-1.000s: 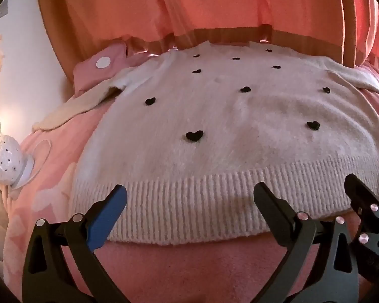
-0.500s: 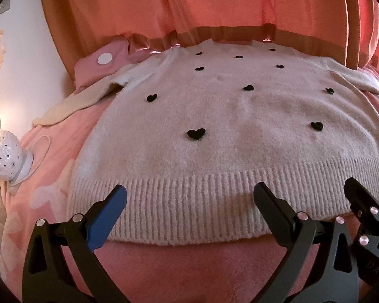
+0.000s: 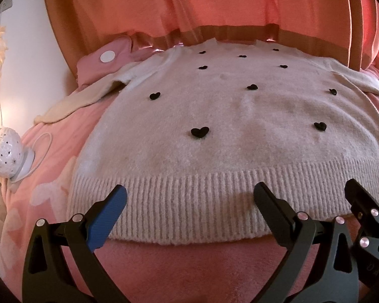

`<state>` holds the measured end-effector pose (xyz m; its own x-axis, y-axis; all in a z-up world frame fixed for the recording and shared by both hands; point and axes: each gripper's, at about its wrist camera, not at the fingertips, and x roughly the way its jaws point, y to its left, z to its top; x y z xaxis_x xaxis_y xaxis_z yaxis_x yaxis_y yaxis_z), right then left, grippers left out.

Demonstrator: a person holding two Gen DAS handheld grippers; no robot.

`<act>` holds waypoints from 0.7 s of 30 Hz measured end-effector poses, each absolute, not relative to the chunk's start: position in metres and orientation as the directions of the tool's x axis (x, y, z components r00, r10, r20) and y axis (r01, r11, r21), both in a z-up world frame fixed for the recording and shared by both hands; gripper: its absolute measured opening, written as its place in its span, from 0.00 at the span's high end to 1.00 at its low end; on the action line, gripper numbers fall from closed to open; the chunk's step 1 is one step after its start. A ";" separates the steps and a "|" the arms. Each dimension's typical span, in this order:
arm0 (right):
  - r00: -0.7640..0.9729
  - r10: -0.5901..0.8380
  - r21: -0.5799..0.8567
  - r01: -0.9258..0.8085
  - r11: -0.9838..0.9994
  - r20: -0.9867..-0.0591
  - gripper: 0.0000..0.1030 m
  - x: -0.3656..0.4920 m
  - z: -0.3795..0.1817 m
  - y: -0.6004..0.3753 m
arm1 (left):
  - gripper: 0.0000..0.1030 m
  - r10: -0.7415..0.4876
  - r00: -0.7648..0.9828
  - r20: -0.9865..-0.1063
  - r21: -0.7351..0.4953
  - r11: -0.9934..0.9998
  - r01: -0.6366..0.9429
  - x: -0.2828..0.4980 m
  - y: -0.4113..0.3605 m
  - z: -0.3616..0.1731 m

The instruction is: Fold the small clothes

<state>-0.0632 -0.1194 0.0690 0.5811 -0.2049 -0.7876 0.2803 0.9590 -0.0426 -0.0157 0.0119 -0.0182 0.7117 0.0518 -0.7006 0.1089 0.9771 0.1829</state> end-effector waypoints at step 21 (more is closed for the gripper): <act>0.579 -0.206 -0.043 0.282 0.959 -0.789 0.05 -0.063 0.068 -0.119 | 0.05 0.050 0.711 -0.701 0.179 0.978 0.108 -0.017 0.015 -0.020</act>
